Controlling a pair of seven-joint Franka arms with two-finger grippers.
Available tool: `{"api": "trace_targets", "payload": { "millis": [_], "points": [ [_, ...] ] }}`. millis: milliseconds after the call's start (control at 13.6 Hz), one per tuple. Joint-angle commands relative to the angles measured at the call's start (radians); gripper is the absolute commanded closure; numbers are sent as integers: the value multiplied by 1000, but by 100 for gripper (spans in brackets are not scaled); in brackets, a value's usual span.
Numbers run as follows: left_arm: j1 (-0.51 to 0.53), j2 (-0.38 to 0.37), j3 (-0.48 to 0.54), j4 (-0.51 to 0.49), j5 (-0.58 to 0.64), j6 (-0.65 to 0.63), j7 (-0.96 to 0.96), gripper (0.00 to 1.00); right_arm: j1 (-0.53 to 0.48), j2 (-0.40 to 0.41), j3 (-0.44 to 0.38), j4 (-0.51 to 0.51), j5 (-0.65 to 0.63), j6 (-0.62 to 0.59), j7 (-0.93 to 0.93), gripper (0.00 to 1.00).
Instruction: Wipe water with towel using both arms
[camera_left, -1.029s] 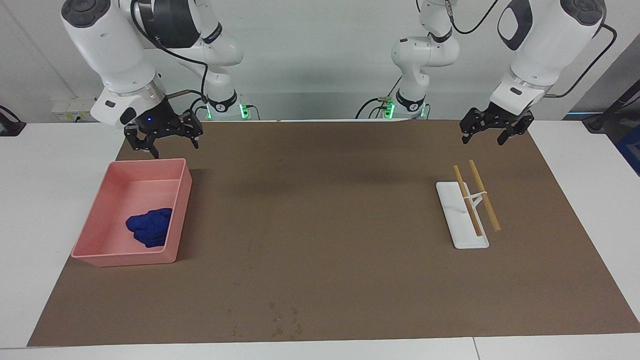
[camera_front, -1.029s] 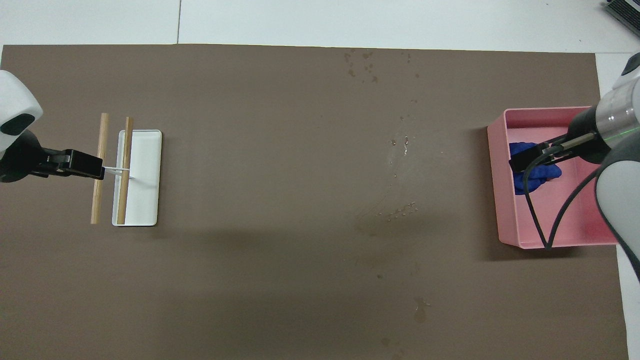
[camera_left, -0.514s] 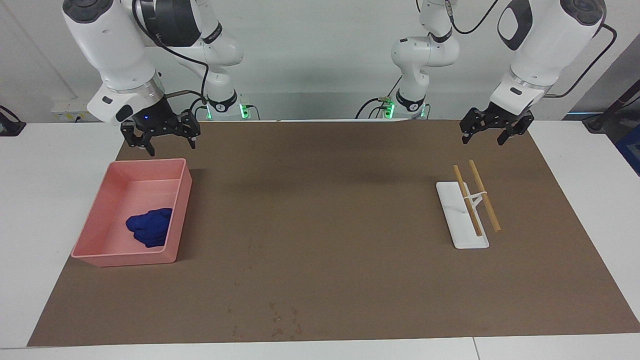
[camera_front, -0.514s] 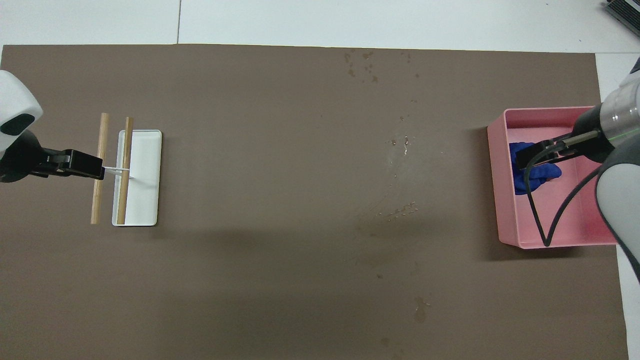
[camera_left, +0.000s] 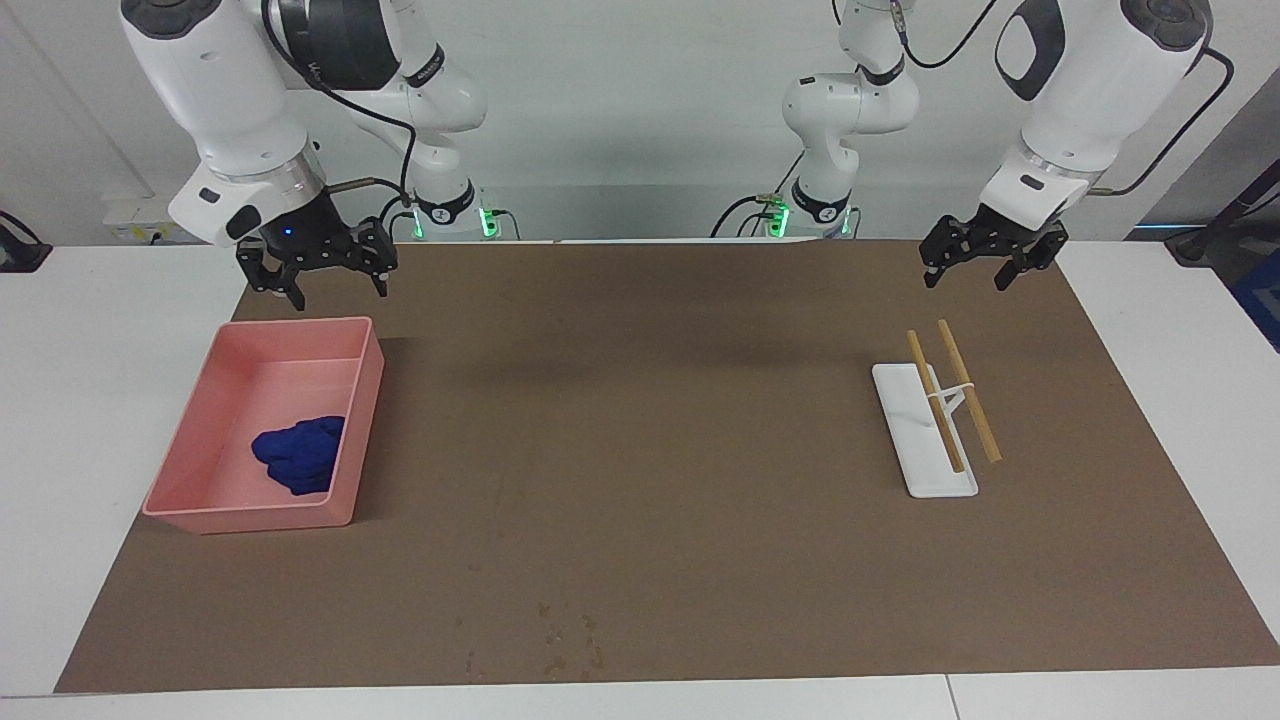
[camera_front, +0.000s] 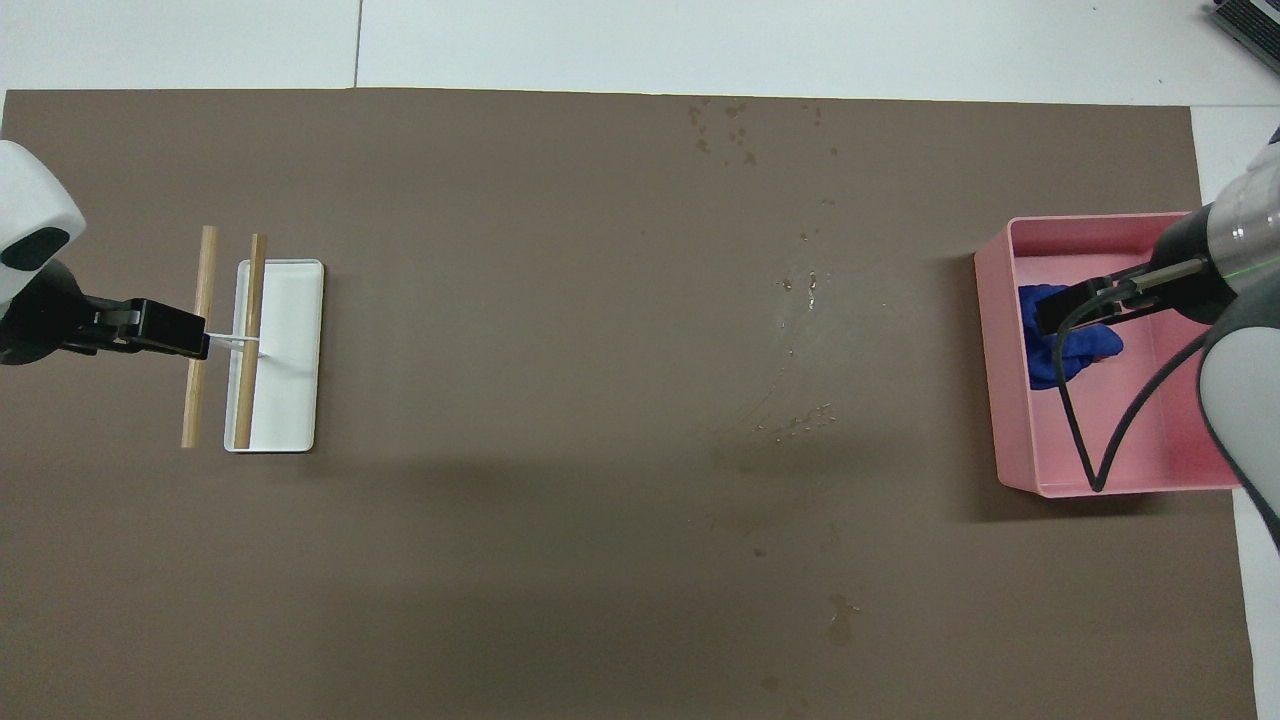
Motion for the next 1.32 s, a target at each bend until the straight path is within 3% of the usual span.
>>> {"api": "trace_targets", "payload": {
  "millis": [0,1249],
  "points": [
    [0,-7,0,7,15,-18,0,0,1,-21,8,2,9,-13,22,0],
    [0,-7,0,7,15,-18,0,0,25,-41,-40,-10,44,-10,29,0]
  ]
}}
